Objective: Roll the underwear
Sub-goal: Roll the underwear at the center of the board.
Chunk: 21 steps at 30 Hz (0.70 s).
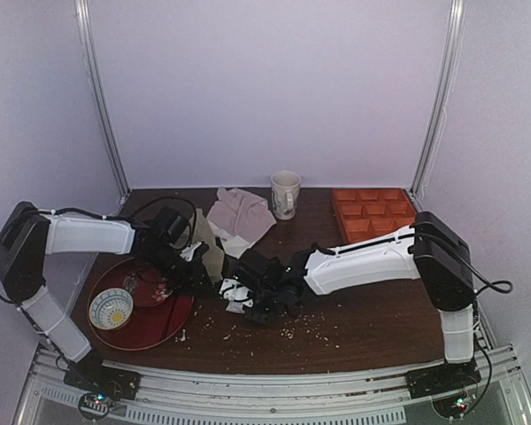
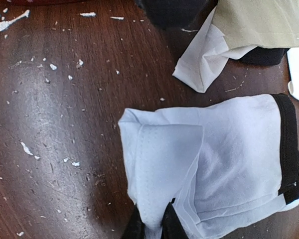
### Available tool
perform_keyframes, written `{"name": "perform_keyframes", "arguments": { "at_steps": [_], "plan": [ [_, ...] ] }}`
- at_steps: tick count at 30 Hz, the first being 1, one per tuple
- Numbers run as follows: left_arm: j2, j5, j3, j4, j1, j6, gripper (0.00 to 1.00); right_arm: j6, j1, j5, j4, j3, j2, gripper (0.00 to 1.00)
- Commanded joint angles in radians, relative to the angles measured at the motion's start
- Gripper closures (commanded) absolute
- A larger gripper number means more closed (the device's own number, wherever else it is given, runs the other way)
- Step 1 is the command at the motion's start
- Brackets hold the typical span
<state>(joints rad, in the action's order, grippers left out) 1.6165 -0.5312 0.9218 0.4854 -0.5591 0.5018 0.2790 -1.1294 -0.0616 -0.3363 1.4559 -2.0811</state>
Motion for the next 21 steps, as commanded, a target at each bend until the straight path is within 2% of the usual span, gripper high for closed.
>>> {"name": "perform_keyframes", "arguments": {
  "at_steps": [1, 13, 21],
  "plan": [
    [-0.048, 0.035, -0.01, 0.025, 0.012, 0.012, 0.7, -0.048, 0.046, 0.207, -0.175, 0.082, -0.063, 1.0],
    [-0.081, 0.034, -0.024, 0.021, 0.014, 0.02, 0.7, -0.125, 0.178, 0.549, -0.306, 0.241, -0.188, 1.0],
    [-0.08, 0.029, -0.027, 0.01, 0.014, 0.021, 0.7, -0.214, 0.258, 0.735, -0.304, 0.253, -0.226, 1.0]
  ]
}}
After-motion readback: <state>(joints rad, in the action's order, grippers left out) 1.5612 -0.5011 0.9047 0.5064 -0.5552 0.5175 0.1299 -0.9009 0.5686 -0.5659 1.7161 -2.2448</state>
